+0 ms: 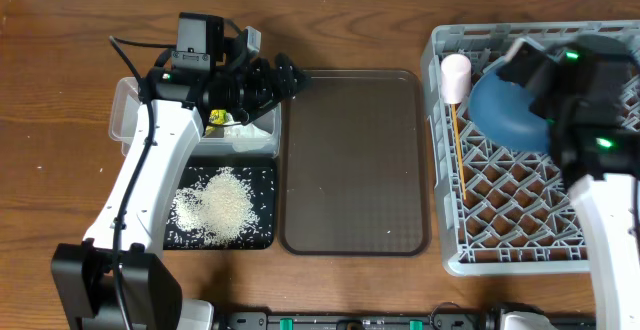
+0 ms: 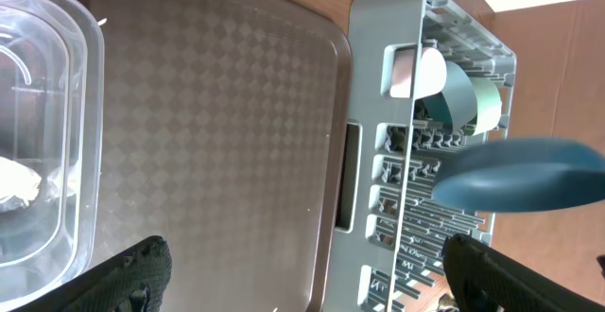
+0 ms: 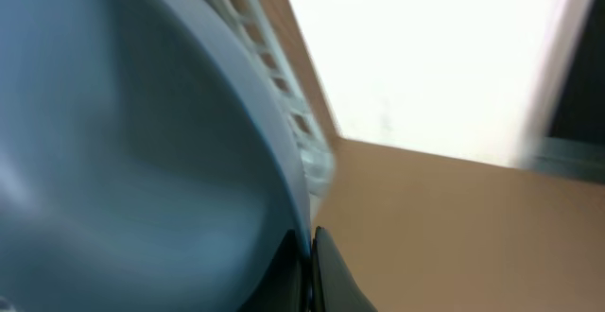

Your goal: Sort waste into correct bins and load items into the dishwasher rack

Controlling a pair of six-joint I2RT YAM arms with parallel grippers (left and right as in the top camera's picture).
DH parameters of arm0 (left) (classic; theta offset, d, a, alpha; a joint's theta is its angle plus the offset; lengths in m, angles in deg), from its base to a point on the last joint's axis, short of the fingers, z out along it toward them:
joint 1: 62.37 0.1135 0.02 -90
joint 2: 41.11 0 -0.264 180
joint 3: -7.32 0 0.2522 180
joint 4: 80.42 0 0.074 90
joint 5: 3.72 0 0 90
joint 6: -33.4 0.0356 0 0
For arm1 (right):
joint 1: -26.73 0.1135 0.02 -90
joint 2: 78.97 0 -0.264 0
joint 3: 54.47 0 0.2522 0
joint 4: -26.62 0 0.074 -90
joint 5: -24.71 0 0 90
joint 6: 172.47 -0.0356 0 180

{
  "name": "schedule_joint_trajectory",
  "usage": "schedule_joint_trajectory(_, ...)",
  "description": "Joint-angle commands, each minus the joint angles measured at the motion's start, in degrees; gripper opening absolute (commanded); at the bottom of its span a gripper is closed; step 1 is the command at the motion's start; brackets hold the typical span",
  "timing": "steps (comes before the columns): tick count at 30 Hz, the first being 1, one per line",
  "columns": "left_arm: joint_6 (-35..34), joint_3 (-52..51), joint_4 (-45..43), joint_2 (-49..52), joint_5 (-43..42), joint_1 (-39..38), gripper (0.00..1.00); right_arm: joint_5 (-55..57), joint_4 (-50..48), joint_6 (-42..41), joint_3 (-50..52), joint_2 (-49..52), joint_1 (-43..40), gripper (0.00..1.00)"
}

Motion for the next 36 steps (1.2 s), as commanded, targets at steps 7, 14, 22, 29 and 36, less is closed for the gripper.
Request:
schedule_joint_trajectory(7,-0.02,0.39,0.0,-0.63,0.5,0.09,0.94,-54.9,4.42,-3.5,-0.22,-3.02,-18.27,0.01)
schedule_joint_trajectory(14,-0.02,0.39,0.0,-0.63,0.5,0.09,0.94,-68.59,2.45,-3.5,0.31,-2.56,-28.68,0.01)
schedule_joint_trajectory(22,-0.02,0.39,0.0,-0.63,0.5,0.09,0.94,-67.49,1.4,-1.99,0.31,2.47,-33.2,0.01)
schedule_joint_trajectory(29,-0.02,0.39,0.0,-0.63,0.5,0.09,0.94,-67.93,-4.26,-1.99,0.31,7.85,-35.1,0.01)
schedule_joint_trajectory(36,-0.02,0.39,0.0,-0.63,0.5,0.09,0.94,-68.35,-9.66,-1.95,0.28,13.33,-36.41,0.01)
